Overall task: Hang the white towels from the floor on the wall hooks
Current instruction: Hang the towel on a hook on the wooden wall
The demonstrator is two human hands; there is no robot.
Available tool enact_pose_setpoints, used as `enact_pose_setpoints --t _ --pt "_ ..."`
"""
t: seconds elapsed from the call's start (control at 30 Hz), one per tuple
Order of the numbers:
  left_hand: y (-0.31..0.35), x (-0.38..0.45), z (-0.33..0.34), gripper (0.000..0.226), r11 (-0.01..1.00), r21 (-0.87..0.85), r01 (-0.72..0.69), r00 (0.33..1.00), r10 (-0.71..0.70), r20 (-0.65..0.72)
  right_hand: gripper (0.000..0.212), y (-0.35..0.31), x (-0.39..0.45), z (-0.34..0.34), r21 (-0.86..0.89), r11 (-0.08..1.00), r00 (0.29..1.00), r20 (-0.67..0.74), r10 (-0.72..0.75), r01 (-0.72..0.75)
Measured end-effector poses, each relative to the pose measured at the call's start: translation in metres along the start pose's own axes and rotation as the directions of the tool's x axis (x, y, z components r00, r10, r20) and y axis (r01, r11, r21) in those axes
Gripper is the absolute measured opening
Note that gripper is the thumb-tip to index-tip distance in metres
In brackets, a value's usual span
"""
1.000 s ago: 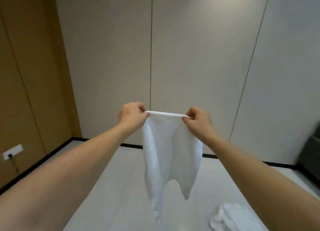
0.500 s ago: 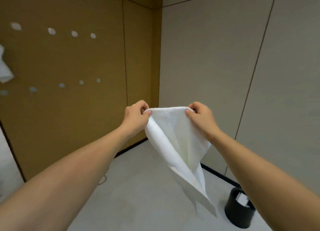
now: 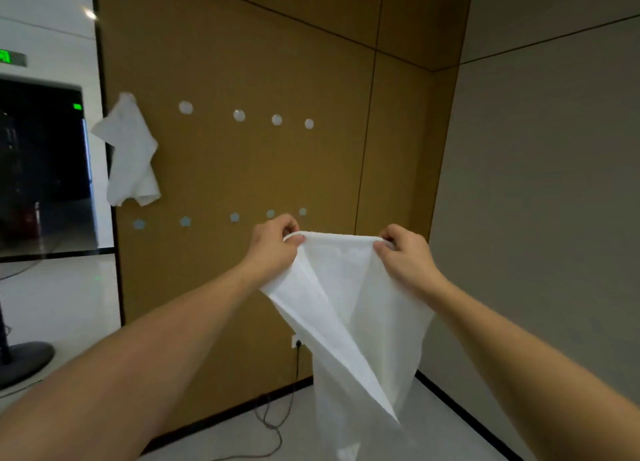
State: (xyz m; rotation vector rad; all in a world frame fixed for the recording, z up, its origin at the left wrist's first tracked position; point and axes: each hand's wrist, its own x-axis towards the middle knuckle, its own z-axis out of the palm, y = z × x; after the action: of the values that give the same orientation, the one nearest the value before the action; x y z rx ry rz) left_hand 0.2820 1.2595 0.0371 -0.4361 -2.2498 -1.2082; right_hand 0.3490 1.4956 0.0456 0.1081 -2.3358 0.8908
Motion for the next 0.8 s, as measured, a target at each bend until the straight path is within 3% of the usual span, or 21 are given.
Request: enact_pose_setpoints --t 0.27,0.47,0.63,0.8 --pt "-0.089 0.119 -0.050 0.008 0.982 0.191 -0.002 0.995 0.021 -0.098 0.016 -0.015 0.144 0.125 -0.039 0.983 0.981 0.076 -0.177 0.180" --pt "-0.152 0.191 -0.070 0.009 0.945 0.324 0.037 0.981 0.027 -0.192 0.015 -0.027 0.241 0.204 -0.038 0.932 0.929 0.110 -0.354 0.360" --pt "-0.190 0.255 -0.081 0.023 0.921 0.387 0.046 0.933 0.099 -0.347 0.014 -0.037 0.325 0.262 -0.010 0.875 0.869 0.116 -0.481 0.485" --pt "-0.209 0.322 -0.091 0.036 0.821 0.571 0.025 0.910 0.217 -0.353 0.011 -0.052 0.404 0.309 0.077 0.800 0.795 0.090 -0.600 0.595"
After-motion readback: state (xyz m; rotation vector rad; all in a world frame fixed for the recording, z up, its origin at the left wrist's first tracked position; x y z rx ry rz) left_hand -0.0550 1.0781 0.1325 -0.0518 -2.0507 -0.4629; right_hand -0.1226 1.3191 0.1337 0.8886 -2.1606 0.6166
